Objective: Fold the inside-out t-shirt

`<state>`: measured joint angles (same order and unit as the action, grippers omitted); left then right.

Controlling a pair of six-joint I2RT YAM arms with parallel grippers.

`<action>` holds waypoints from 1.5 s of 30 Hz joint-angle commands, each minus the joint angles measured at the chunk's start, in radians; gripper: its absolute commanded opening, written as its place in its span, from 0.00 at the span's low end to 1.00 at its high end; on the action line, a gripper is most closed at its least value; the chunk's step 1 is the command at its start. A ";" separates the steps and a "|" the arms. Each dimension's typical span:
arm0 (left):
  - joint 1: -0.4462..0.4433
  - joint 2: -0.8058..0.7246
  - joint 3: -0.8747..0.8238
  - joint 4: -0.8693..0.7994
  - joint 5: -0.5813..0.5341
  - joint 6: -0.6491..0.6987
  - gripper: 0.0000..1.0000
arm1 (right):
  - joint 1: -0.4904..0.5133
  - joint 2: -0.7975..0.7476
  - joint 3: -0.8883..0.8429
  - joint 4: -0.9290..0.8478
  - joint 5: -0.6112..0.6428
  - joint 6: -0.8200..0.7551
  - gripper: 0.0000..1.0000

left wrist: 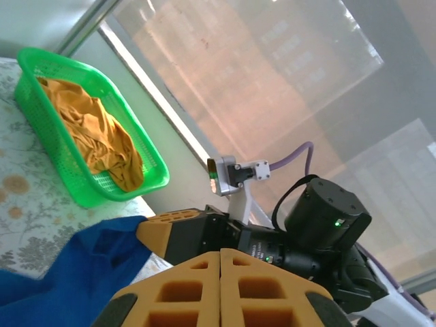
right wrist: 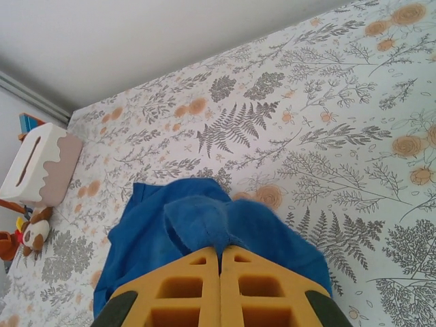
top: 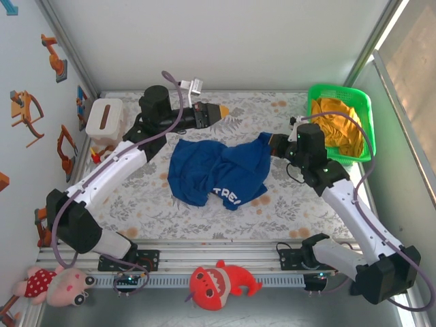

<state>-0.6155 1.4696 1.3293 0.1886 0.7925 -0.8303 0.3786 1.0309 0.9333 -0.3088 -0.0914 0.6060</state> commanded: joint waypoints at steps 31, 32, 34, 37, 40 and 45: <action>-0.004 0.015 -0.400 -0.676 -0.707 -0.225 0.54 | -0.042 -0.080 -0.133 0.017 0.045 0.024 0.00; -0.003 0.026 -0.397 -0.674 -0.707 -0.222 0.54 | -0.043 -0.080 -0.135 0.019 0.045 0.026 0.00; -0.007 0.049 -0.388 -0.672 -0.706 -0.222 0.54 | -0.042 -0.082 -0.137 0.021 0.045 0.028 0.00; -0.011 0.079 -0.382 -0.671 -0.701 -0.224 0.54 | -0.042 -0.080 -0.140 0.025 0.047 0.029 0.00; -0.023 0.100 -0.383 -0.669 -0.702 -0.229 0.53 | -0.043 -0.079 -0.137 0.027 0.050 0.029 0.00; -0.038 0.134 -0.386 -0.658 -0.698 -0.231 0.44 | -0.042 -0.078 -0.134 0.031 0.050 0.028 0.00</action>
<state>-0.6449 1.5867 0.9241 -0.4526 0.0998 -1.0504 0.3431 0.9508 0.8040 -0.3084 -0.0444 0.6216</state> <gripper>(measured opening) 0.458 0.044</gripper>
